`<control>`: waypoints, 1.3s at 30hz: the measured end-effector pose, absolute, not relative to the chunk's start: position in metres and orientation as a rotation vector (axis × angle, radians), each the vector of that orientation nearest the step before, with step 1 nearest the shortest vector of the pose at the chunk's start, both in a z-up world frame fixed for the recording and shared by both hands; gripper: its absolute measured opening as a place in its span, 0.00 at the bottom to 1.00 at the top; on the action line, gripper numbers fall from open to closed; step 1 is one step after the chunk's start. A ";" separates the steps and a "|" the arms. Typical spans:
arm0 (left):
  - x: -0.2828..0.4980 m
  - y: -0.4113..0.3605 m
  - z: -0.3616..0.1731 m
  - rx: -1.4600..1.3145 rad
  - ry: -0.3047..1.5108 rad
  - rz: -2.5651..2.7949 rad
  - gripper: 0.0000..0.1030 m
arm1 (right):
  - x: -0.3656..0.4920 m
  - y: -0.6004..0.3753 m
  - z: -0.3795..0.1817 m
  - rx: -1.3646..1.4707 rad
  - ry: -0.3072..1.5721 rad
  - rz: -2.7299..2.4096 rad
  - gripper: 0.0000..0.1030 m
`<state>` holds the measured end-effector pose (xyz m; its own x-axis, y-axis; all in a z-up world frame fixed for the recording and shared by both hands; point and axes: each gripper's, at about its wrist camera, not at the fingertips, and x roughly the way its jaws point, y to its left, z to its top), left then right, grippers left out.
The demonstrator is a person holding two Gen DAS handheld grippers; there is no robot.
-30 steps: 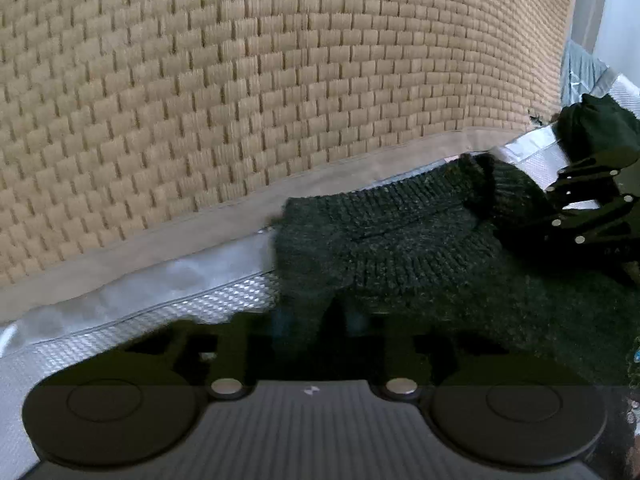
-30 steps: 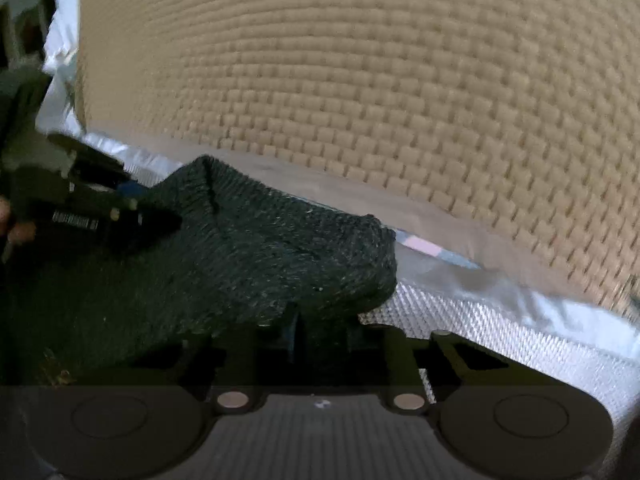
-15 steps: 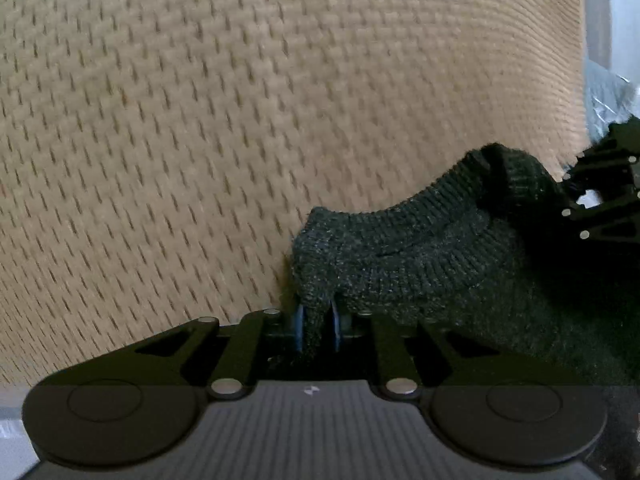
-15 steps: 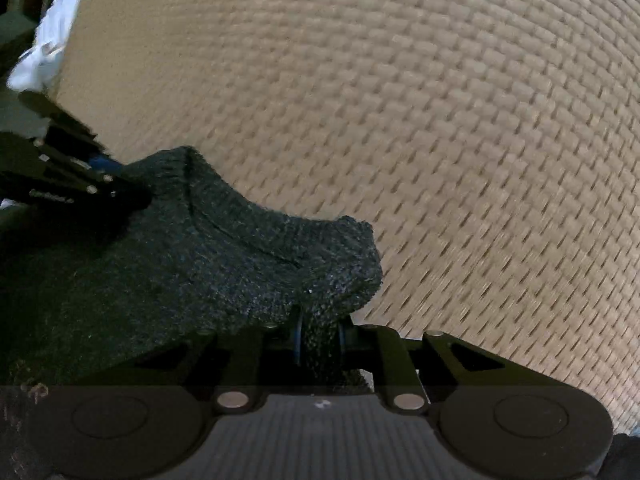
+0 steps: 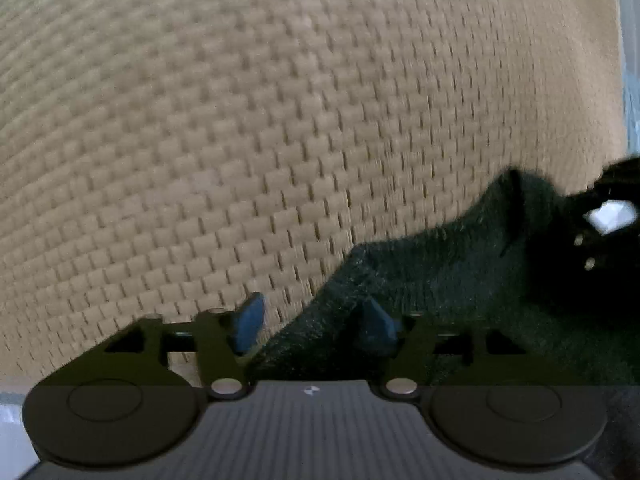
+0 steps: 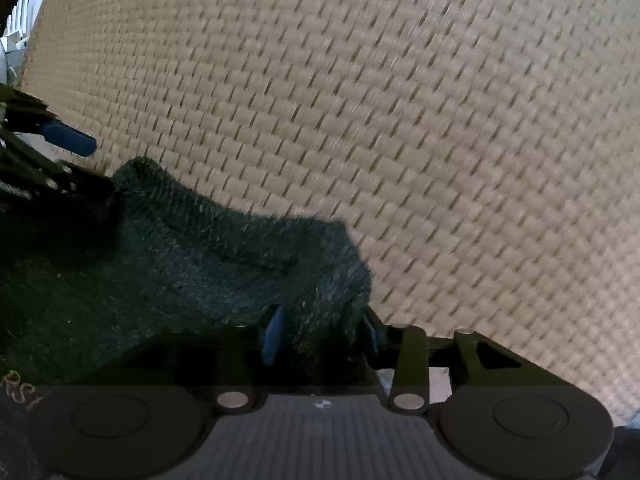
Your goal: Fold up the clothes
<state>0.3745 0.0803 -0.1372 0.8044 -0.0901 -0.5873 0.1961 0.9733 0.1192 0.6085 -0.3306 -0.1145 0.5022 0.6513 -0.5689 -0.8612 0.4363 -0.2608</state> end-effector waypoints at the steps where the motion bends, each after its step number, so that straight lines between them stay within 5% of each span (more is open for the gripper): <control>1: 0.371 0.083 -0.133 0.165 0.620 -0.147 0.62 | 0.607 -0.334 -0.111 -0.559 0.404 0.970 0.48; 5: 0.347 0.091 -0.119 0.179 0.601 -0.148 0.65 | 0.603 -0.355 -0.084 -0.453 0.398 0.952 0.60; 24: 0.138 0.077 -0.105 0.252 0.821 -0.350 0.75 | 0.444 -0.472 -0.091 -0.372 0.676 1.050 0.60; 39: 0.078 0.090 -0.106 0.354 1.017 -0.446 0.76 | 0.375 -0.545 -0.115 -0.453 0.847 1.032 0.60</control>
<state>0.0776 0.0896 -0.1056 0.4499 -0.1907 -0.8725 0.5120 0.8555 0.0770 0.3747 -0.5454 -0.1152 0.2467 0.5604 -0.7906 -0.8846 0.4634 0.0525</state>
